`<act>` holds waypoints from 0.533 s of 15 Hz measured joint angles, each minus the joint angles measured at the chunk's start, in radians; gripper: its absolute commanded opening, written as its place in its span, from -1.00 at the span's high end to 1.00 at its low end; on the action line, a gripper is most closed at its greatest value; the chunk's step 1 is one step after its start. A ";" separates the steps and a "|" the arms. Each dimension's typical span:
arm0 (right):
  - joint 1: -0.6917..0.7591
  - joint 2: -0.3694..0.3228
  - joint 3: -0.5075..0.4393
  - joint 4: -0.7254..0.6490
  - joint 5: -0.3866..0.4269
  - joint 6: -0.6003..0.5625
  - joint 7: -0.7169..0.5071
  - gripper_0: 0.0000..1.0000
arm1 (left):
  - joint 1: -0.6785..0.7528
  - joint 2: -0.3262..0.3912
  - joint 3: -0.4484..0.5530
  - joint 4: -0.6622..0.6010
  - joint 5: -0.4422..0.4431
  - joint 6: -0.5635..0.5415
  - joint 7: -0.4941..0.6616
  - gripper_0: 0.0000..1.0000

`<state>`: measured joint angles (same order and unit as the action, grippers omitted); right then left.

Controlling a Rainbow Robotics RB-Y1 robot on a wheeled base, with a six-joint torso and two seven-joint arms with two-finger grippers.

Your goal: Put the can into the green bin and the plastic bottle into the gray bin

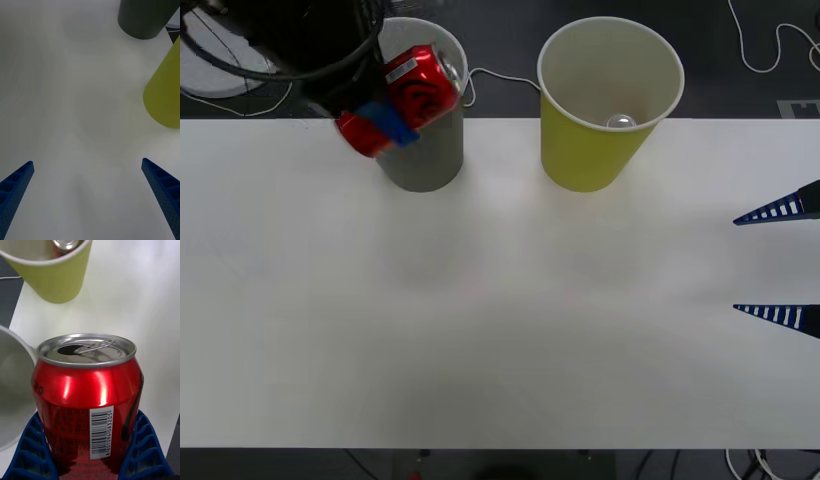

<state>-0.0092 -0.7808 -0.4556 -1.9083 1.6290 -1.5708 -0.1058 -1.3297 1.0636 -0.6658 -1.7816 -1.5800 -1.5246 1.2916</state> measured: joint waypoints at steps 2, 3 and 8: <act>0.000 0.000 0.000 0.000 0.000 0.000 0.000 -1.00 | -0.122 -0.067 -0.105 0.102 0.003 0.039 0.001 1.00; 0.000 0.000 0.000 0.000 0.000 0.000 0.000 -1.00 | -0.171 -0.108 -0.146 0.157 0.004 0.059 0.002 1.00; 0.000 0.000 0.000 0.000 0.000 0.000 0.000 -1.00 | -0.360 -0.364 -0.269 0.504 0.003 0.152 0.002 1.00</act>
<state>-0.0092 -0.7808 -0.4556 -1.9083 1.6291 -1.5708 -0.1058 -1.6899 0.6998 -0.9347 -1.2780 -1.5768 -1.3722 1.2932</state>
